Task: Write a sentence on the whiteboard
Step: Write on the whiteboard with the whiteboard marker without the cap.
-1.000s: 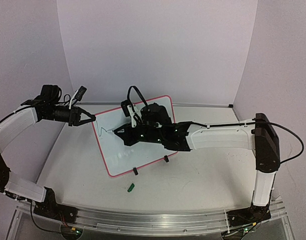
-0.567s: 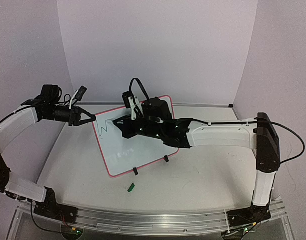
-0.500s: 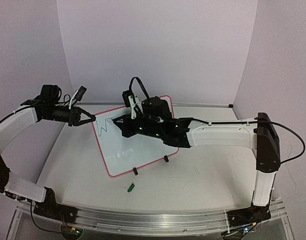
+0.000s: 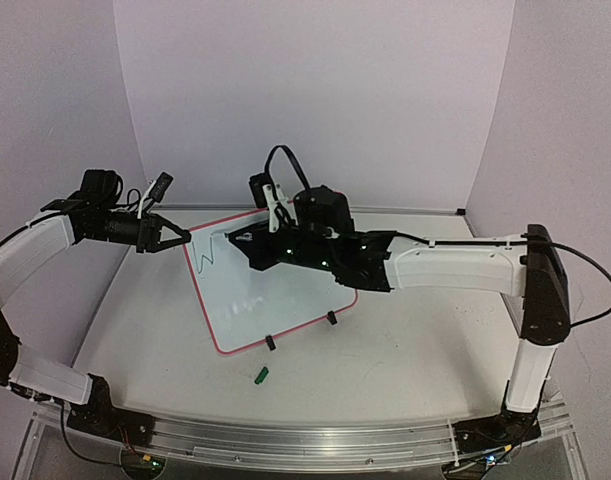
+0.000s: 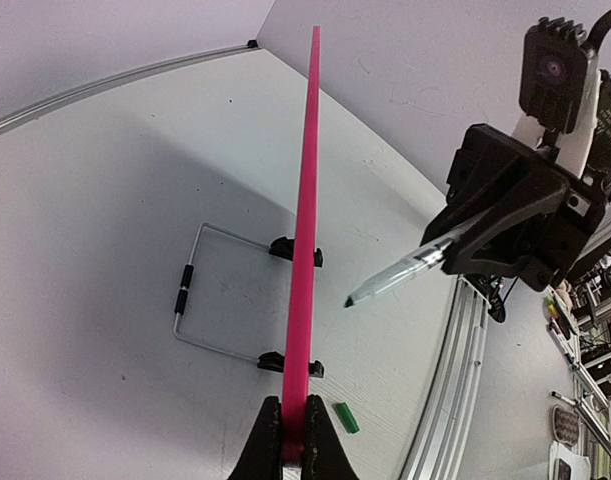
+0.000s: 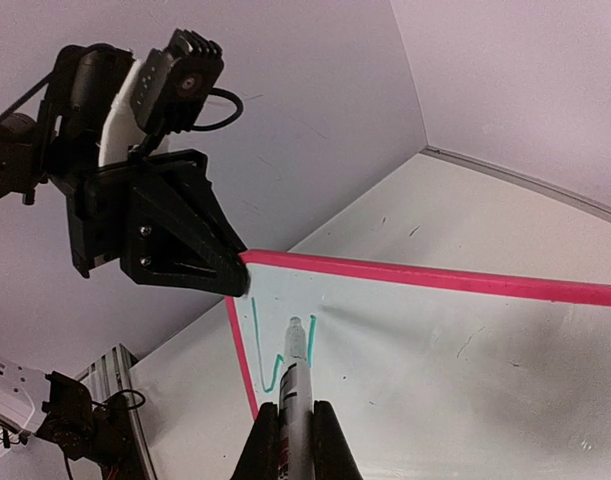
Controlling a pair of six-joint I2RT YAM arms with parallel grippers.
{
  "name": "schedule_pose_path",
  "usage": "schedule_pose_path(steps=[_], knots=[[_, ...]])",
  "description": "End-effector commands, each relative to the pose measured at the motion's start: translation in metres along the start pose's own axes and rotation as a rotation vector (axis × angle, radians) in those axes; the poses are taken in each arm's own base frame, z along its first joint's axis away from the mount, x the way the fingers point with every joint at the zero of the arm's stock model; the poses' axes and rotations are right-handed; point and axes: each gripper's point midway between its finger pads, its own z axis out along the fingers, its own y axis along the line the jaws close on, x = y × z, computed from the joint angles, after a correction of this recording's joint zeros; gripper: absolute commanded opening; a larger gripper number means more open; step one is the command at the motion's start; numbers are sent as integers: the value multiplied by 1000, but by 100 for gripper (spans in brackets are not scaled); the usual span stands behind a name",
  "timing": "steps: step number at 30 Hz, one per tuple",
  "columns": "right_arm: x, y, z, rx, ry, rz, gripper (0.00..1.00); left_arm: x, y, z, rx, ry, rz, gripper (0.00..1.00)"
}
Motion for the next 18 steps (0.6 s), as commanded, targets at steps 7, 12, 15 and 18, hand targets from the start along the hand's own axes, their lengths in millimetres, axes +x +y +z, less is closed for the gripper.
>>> schedule_pose_path(steps=[7,12,15,18], knots=[[-52,40,-54,-154,-99,-21,0,-6,-12,-7,13,-20,33,0],[-40,39,-54,-172,-64,-24,0,-6,-12,-7,12,-20,34,0],[-31,35,-51,-178,-42,-19,0,-6,-12,-7,10,-20,35,0],[-24,31,-46,-186,-22,-15,0,-6,-12,-7,10,-20,35,0]])
